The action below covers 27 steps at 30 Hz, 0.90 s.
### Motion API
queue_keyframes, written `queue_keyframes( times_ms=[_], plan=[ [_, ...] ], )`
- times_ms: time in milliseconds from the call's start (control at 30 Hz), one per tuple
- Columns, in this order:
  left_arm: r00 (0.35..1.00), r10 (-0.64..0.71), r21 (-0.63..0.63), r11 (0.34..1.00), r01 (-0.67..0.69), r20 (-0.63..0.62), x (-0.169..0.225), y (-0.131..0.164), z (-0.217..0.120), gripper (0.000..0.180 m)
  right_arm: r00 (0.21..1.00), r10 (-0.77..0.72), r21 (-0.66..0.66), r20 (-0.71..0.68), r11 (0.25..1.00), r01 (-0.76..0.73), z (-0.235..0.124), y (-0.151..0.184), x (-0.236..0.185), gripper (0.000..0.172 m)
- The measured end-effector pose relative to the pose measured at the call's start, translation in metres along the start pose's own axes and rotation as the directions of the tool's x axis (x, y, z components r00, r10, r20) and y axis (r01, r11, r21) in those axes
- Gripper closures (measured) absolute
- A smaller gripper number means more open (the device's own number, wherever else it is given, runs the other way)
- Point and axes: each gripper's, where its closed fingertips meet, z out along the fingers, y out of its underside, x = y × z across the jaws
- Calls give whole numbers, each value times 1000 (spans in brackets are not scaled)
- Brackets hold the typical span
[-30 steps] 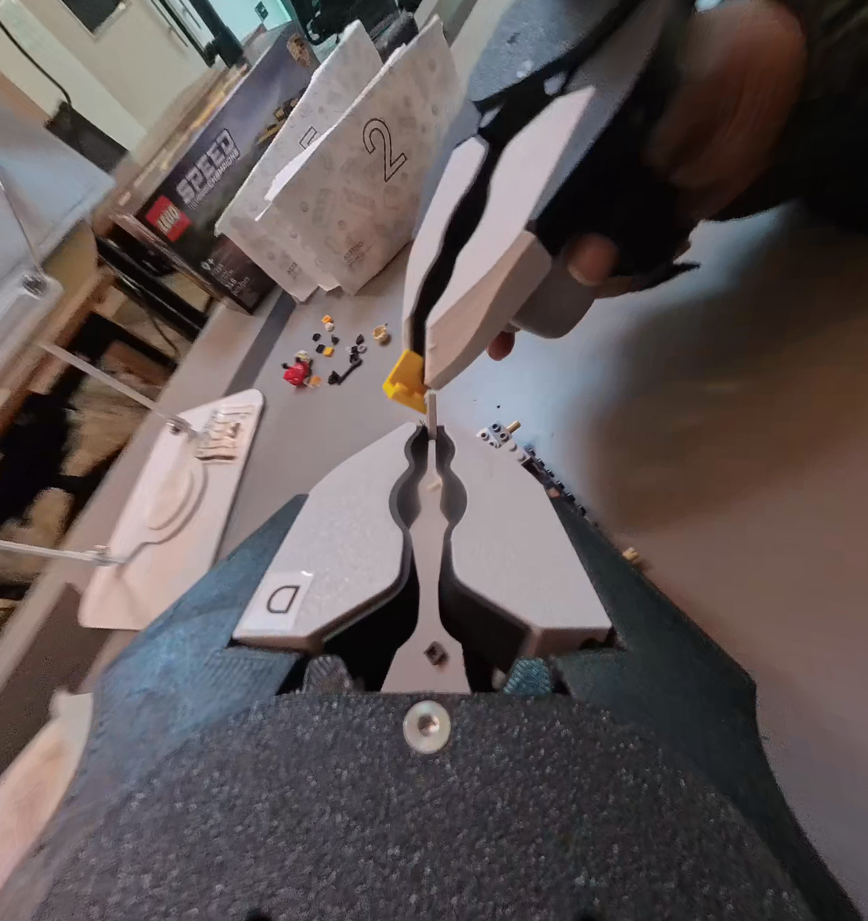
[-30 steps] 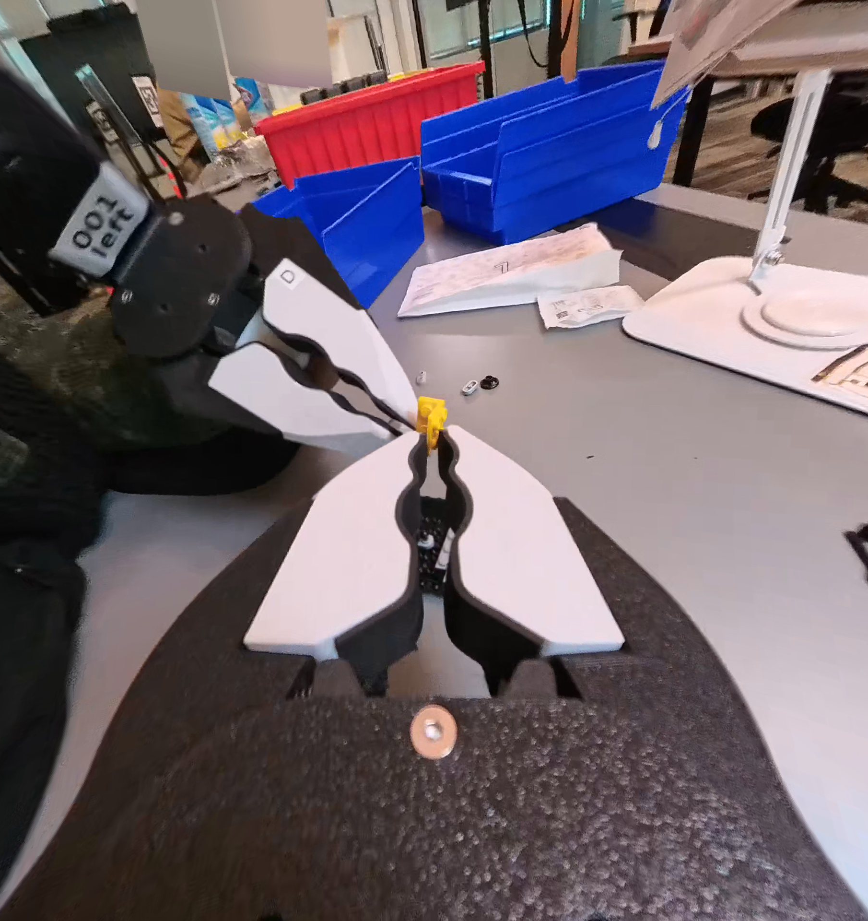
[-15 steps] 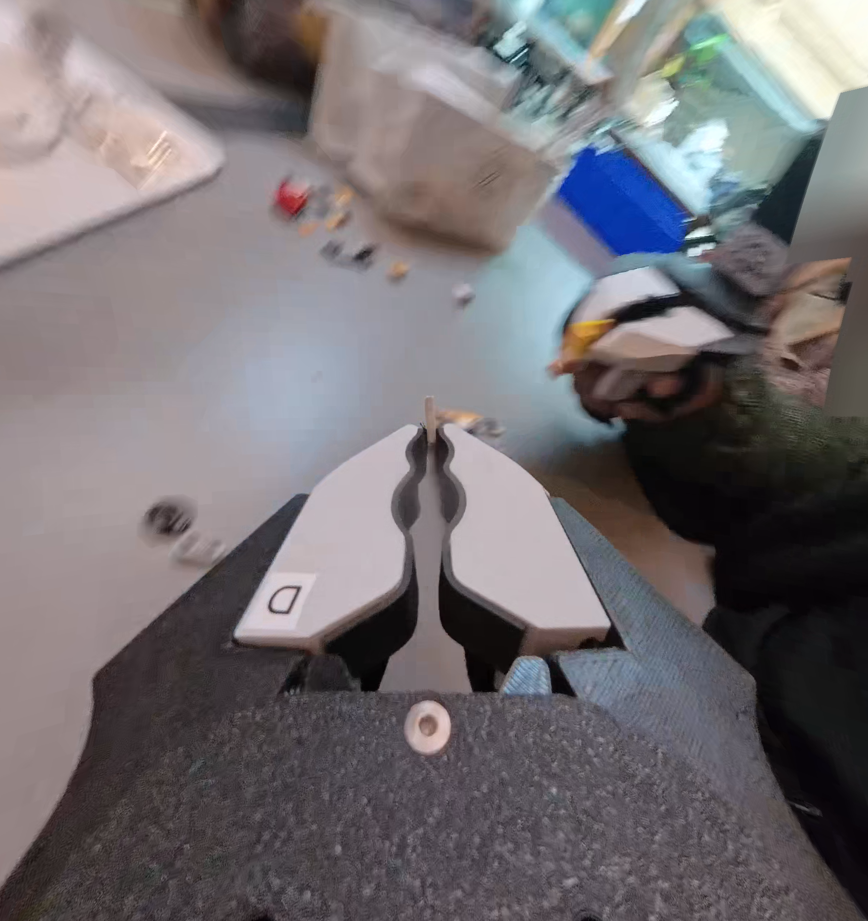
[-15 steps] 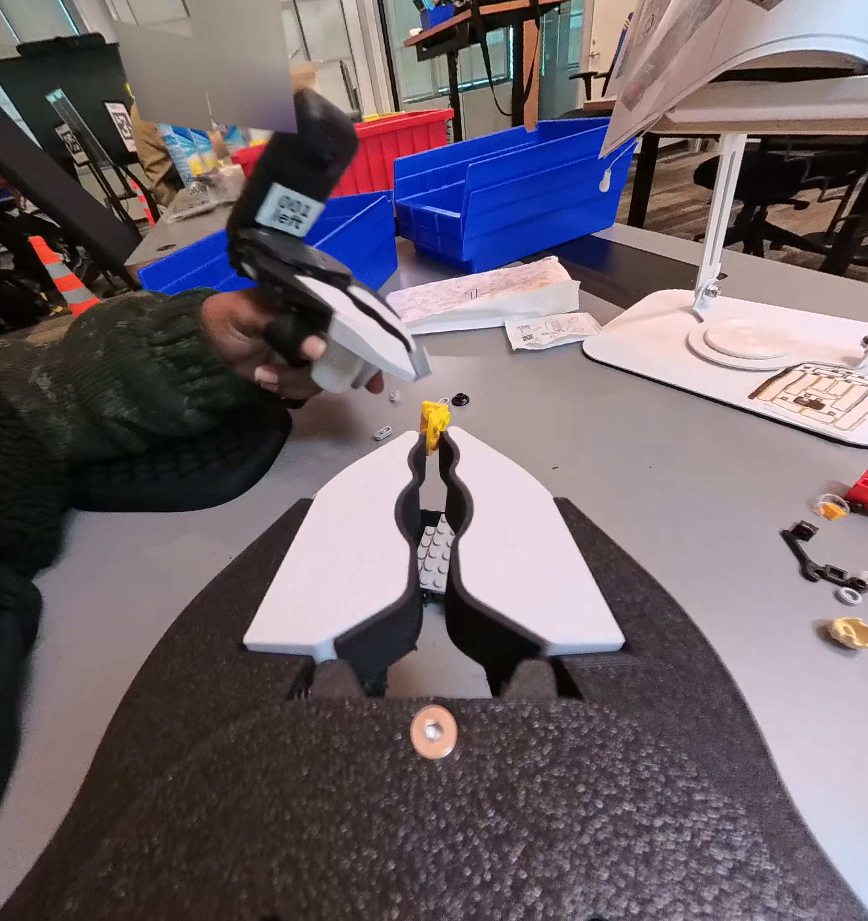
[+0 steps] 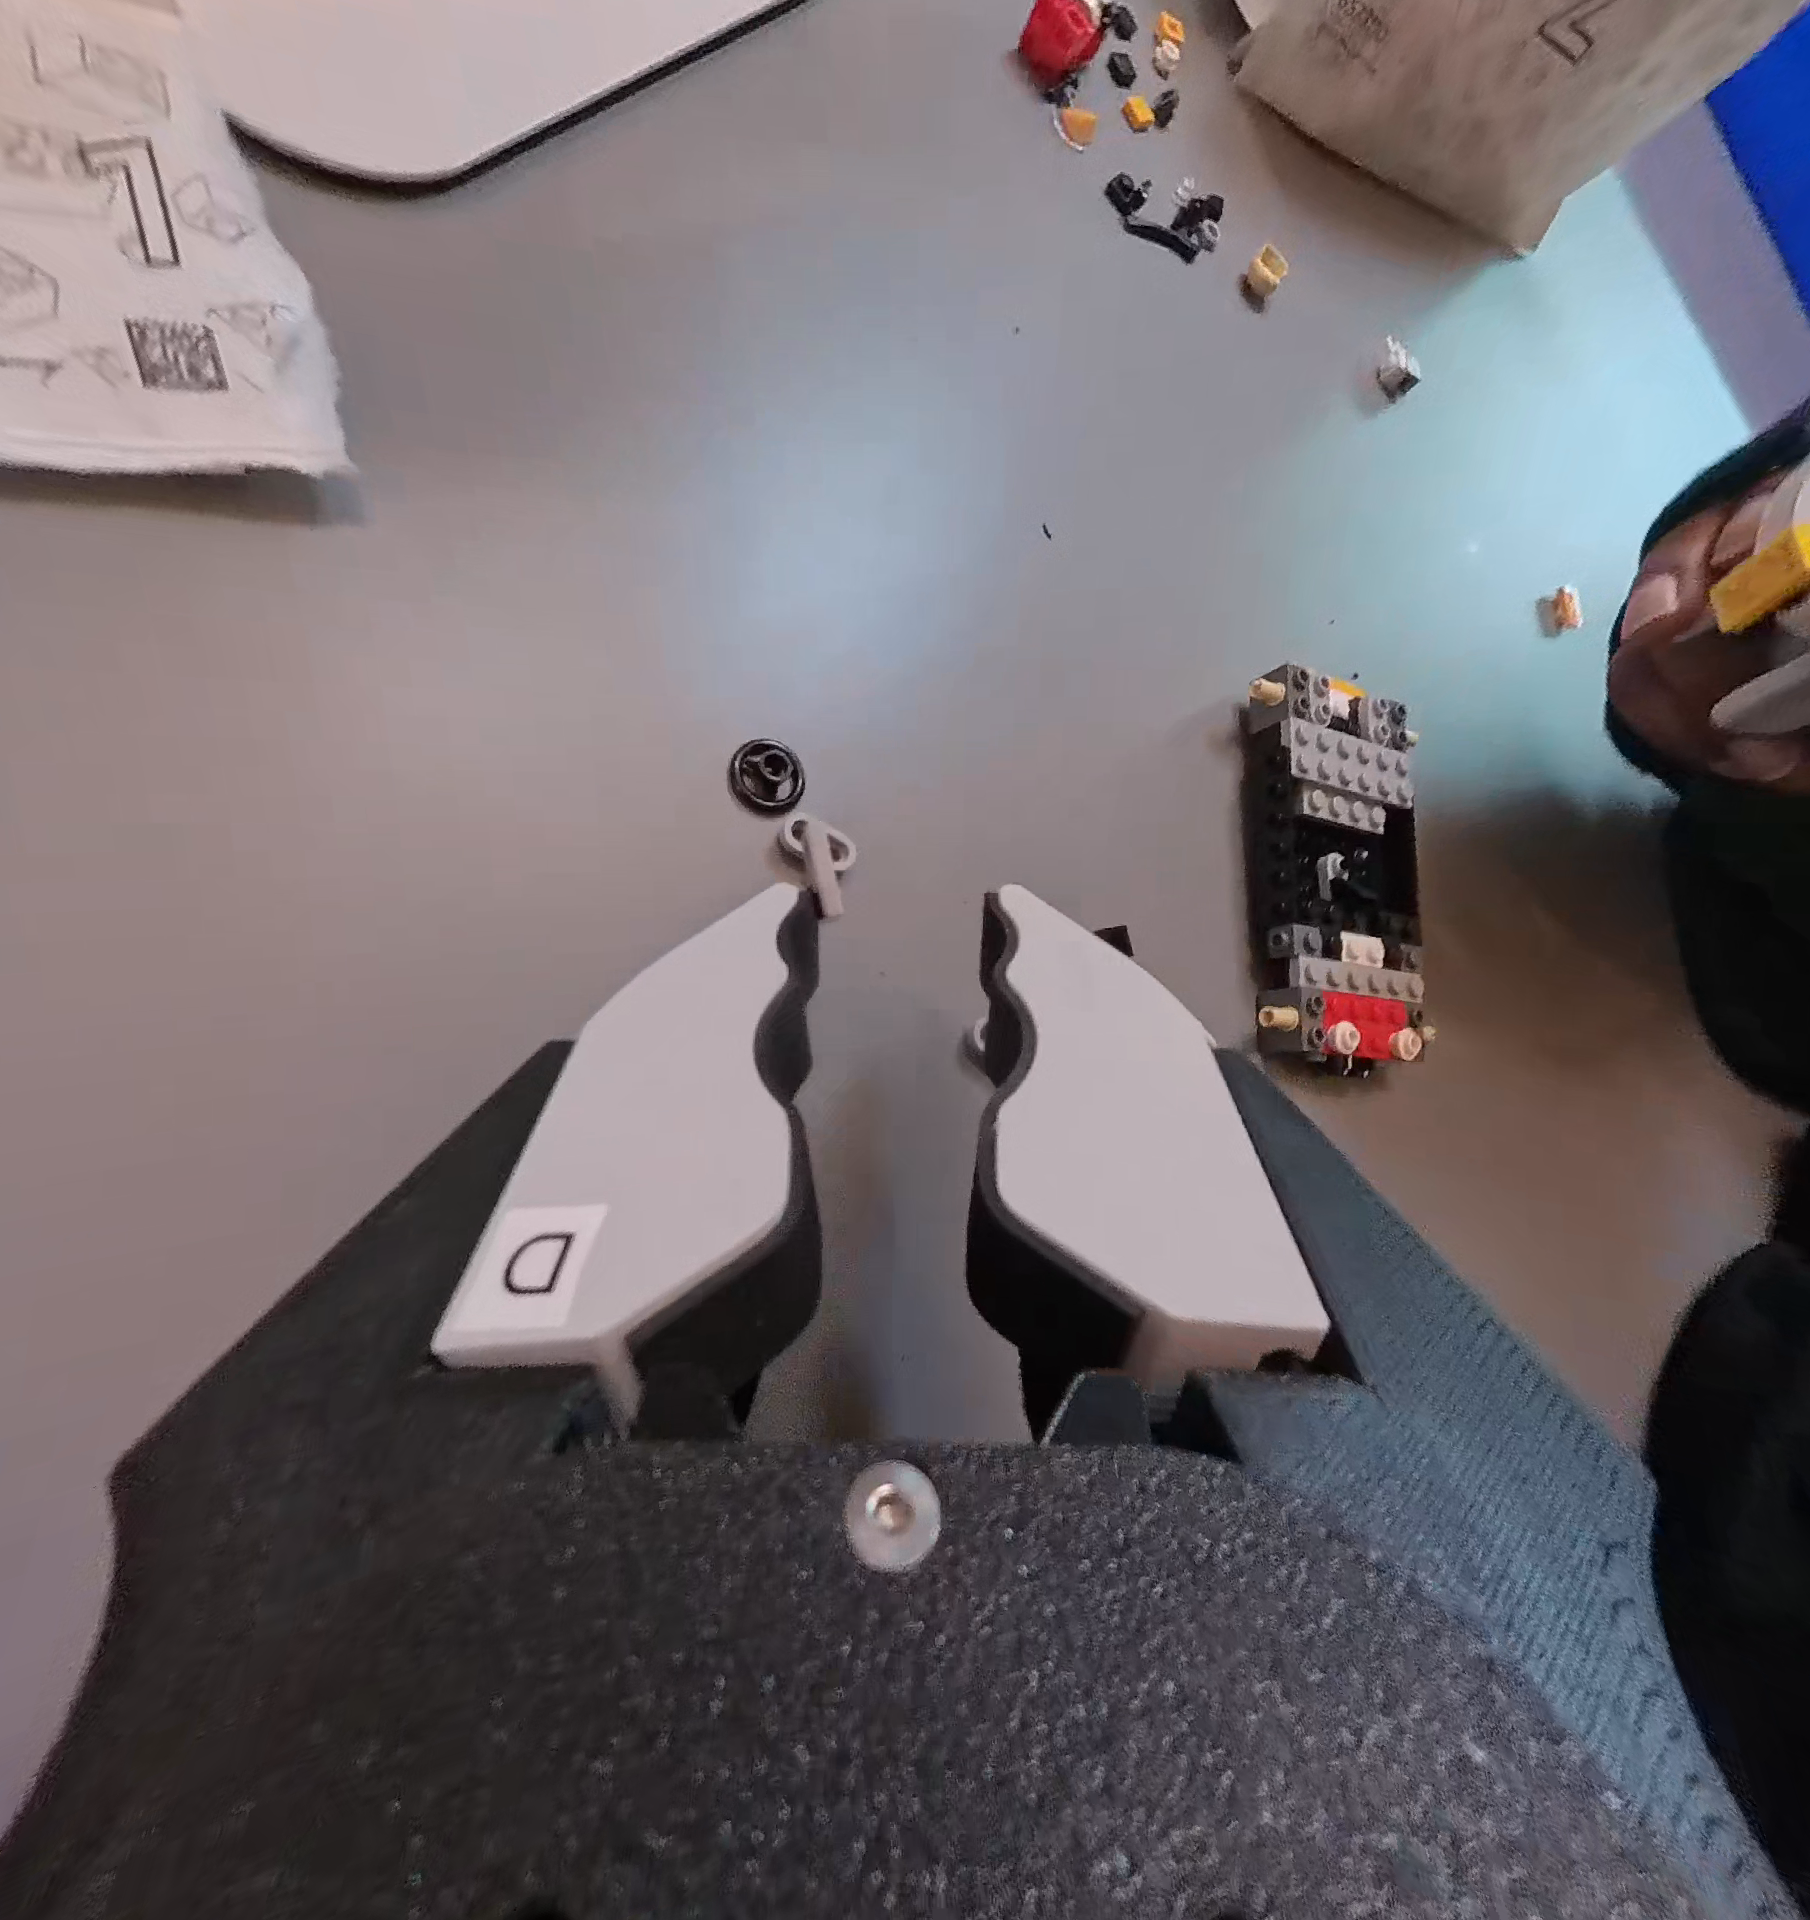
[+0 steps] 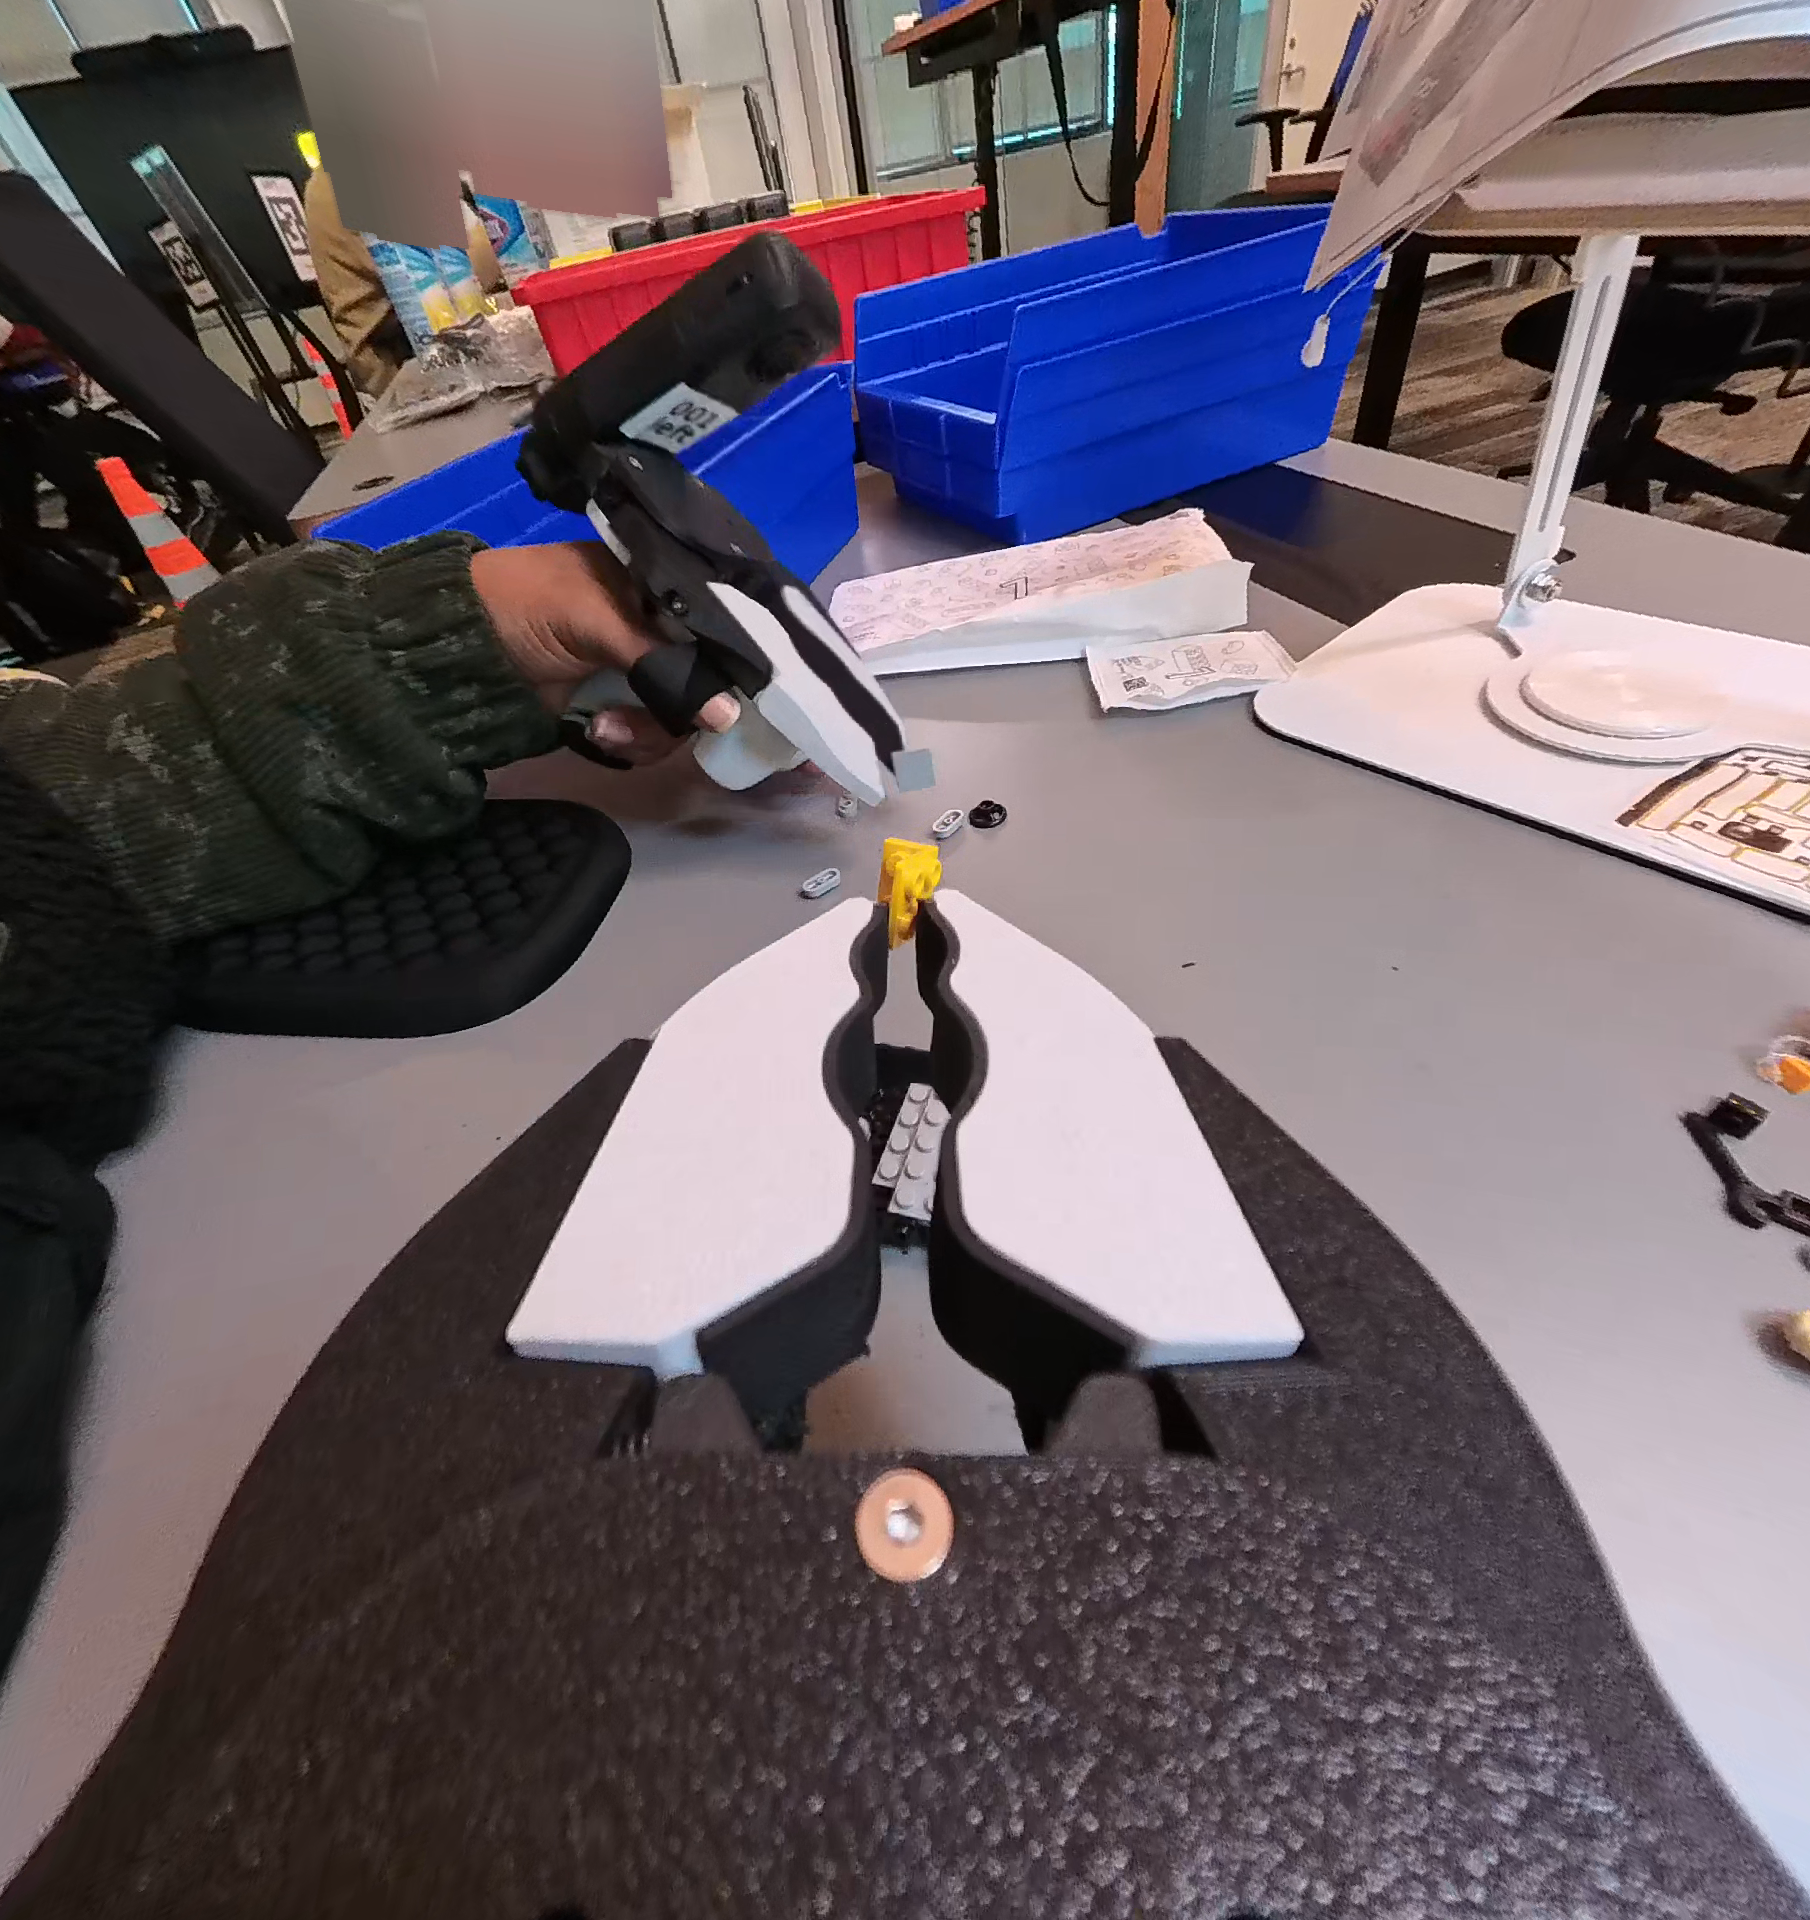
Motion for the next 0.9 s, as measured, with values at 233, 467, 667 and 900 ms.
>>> queue_keyframes(
  times_ms=[233,467,667,900],
  plan=[
    [947,314,-54,949,-311,64,12,5,-2,132,1000,-28,-24,0,999,28,4,5,-3,167],
    [885,434,197,895,-401,-168,87,-18,-8,142,999,-44,-25,18,999,44,7,5,-9,167],
    [799,478,311,871,-379,-364,154,-20,-1,154,978,-183,7,102,983,184,12,2,-36,167],
    [782,493,290,867,-405,-382,165,-15,2,176,960,-260,33,105,965,258,12,-2,-46,167]
  ],
)
